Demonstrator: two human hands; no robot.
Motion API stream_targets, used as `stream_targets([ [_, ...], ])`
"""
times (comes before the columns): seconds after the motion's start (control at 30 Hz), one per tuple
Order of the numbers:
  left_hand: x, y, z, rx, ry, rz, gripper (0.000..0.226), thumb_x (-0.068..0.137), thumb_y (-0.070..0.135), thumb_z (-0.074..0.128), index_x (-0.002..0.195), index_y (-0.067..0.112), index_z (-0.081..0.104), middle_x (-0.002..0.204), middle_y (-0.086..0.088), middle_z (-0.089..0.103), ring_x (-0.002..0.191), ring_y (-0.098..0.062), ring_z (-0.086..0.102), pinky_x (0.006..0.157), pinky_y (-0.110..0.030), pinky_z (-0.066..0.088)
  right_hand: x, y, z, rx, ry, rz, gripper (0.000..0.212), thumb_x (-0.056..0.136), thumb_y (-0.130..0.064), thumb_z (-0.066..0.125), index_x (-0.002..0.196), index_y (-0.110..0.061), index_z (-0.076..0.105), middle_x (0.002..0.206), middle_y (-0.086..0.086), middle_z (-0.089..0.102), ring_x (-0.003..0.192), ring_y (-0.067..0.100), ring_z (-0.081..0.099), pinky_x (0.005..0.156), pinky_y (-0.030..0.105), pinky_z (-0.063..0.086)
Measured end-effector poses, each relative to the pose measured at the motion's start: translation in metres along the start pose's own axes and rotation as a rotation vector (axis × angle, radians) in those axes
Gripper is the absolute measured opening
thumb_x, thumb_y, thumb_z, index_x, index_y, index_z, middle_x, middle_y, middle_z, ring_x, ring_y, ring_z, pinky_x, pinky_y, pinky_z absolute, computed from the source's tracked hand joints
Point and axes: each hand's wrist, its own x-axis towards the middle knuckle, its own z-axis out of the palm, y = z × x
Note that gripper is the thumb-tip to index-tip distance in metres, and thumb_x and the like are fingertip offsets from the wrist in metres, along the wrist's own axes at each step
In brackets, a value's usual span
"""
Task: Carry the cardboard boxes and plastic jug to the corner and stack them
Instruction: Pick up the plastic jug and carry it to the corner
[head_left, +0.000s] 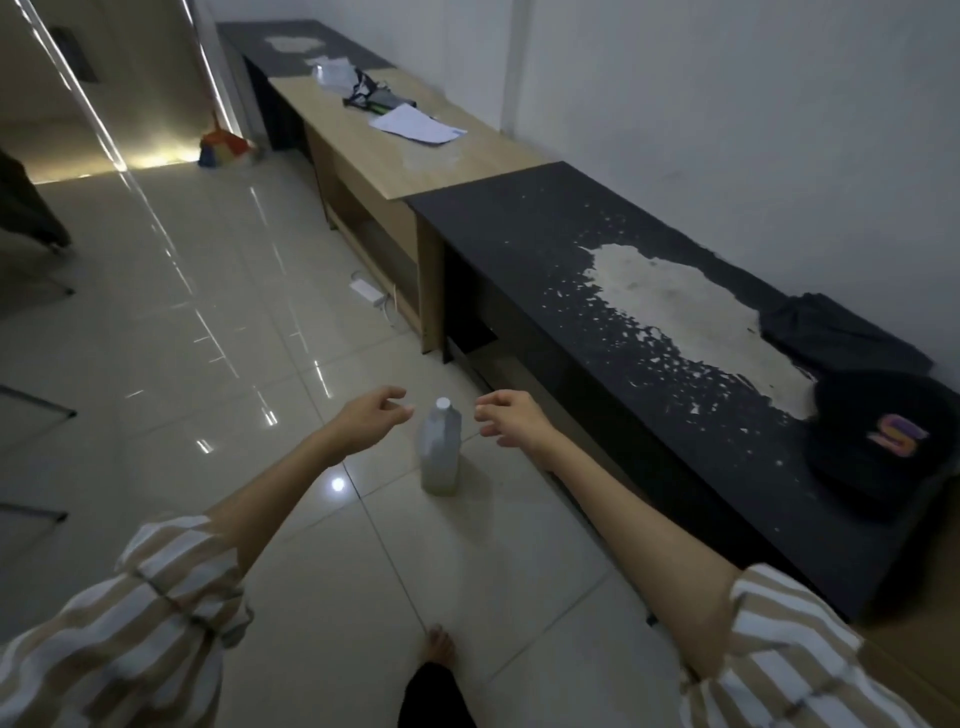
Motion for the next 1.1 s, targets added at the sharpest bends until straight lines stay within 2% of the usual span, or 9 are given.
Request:
stream_targets([
  [0.17,0.116,-0.030,-0.028,0.019,0.042,-0.061,0.047,0.096,0.029,0.050,0.141,0.015,0.043,0.137,-0.013,0.050,0.125,-0.028,0.048,0.099,-0.033,0.038,0.125,0.010,0.024,0.063,0.047,0.170,0.026,0.091,-0.012,0.054,0.112,-0.001,0.064,0.096,0.012,0.063,0.078,0.018,0.058,0.057,0.025,0.039],
  [0.3,0.206,-0.060,-0.035,0.021,0.033,-0.082,0.045,0.097,0.027,0.047,0.141,0.018,0.043,0.140,-0.013,0.048,0.127,-0.027,0.047,0.099,-0.032,0.037,0.216,0.037,0.045,0.064,0.064,0.311,0.025,0.088,-0.011,0.054,0.109,-0.002,0.064,0.096,0.010,0.063,0.081,0.020,0.060,0.059,0.026,0.042],
  [0.47,0.305,-0.108,-0.017,0.037,-0.051,-0.103,0.044,0.101,0.030,0.037,0.143,0.017,0.039,0.140,-0.014,0.050,0.128,-0.026,0.047,0.096,-0.026,0.034,0.315,0.088,0.079,0.055,0.066,0.415,0.010,0.084,-0.012,0.054,0.082,-0.016,0.062,0.093,0.009,0.065,0.081,0.022,0.059,0.066,0.028,0.044],
  [0.63,0.395,-0.210,0.038,-0.028,-0.027,-0.140,0.051,0.100,0.034,0.037,0.145,0.009,0.033,0.142,-0.016,0.047,0.130,-0.027,0.046,0.103,-0.031,0.033,0.399,0.164,0.130,0.010,-0.057,0.479,0.006,0.093,-0.019,0.053,0.095,-0.016,0.058,0.100,0.006,0.056,0.093,0.022,0.053,0.070,0.029,0.041],
  [0.73,0.435,-0.271,0.078,-0.110,-0.014,-0.182,0.048,0.100,0.034,0.038,0.144,0.014,0.037,0.141,-0.013,0.049,0.128,-0.027,0.047,0.104,-0.032,0.034,0.445,0.217,0.155,-0.044,-0.050,0.456,0.046,0.090,-0.026,0.061,0.130,-0.006,0.048,0.125,0.010,0.055,0.112,0.026,0.055,0.082,0.031,0.047],
  [0.8,0.450,-0.305,0.103,-0.154,-0.067,-0.211,0.046,0.100,0.035,0.038,0.142,0.017,0.038,0.139,-0.012,0.050,0.125,-0.027,0.049,0.106,-0.036,0.038,0.470,0.243,0.169,-0.047,-0.023,0.446,0.064,0.086,-0.032,0.067,0.139,-0.005,0.042,0.134,0.012,0.053,0.120,0.030,0.054,0.093,0.037,0.049],
  [0.9,0.458,-0.345,0.128,-0.177,-0.143,-0.251,0.044,0.099,0.035,0.040,0.140,0.019,0.041,0.135,-0.011,0.053,0.122,-0.028,0.051,0.106,-0.044,0.041,0.501,0.266,0.191,0.030,0.070,0.446,0.054,0.083,-0.035,0.070,0.126,-0.006,0.056,0.120,0.011,0.063,0.108,0.028,0.060,0.095,0.040,0.050],
  [1.0,0.457,-0.362,0.135,-0.172,-0.190,-0.254,0.041,0.098,0.036,0.041,0.137,0.023,0.044,0.125,-0.006,0.056,0.119,-0.025,0.052,0.104,-0.038,0.042,0.517,0.269,0.206,0.142,0.165,0.465,0.036,0.085,-0.032,0.066,0.107,-0.004,0.063,0.075,0.005,0.064,0.072,0.020,0.061,0.093,0.040,0.052],
  [1.1,0.451,-0.359,0.127,-0.163,-0.206,-0.226,0.039,0.098,0.037,0.042,0.135,0.027,0.047,0.118,0.000,0.054,0.114,-0.019,0.051,0.102,-0.036,0.041,0.516,0.254,0.205,0.264,0.138,0.504,0.034,0.085,-0.034,0.067,0.105,-0.006,0.061,0.067,0.005,0.059,0.059,0.016,0.055,0.068,0.028,0.051],
])
